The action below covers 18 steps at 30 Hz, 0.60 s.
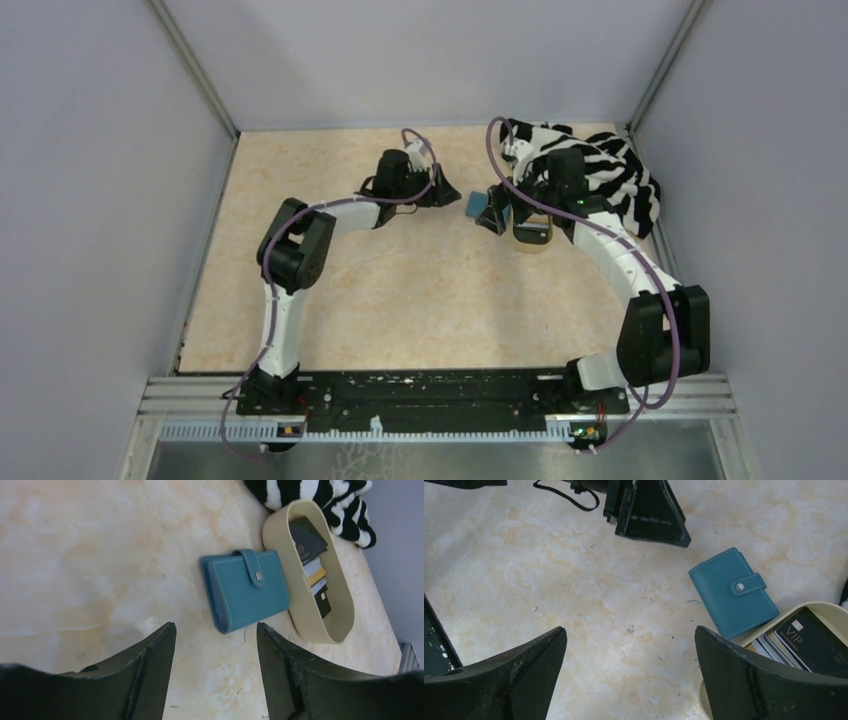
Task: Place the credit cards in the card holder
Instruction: Open the card holder at the center of the board.
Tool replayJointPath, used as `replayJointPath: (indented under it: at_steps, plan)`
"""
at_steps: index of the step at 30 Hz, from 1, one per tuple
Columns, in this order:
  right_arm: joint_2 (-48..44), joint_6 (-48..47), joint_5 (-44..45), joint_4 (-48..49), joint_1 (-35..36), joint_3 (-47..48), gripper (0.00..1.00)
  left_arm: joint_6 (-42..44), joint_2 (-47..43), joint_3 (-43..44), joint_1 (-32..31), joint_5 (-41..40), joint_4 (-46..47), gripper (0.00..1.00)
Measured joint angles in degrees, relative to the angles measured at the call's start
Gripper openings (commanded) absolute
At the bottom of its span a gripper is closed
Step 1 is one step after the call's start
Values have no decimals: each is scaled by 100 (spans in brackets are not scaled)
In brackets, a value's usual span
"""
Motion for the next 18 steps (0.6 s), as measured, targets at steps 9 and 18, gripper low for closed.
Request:
replayJointPath:
  at_steps: [9, 18]
  plan:
    - [22, -7, 37, 109, -321, -122, 98, -153, 852, 667, -413, 431, -391, 56]
    - [22, 79, -140, 192, -422, -190, 98, -396, 1237, 1333, -354, 599, -595, 42]
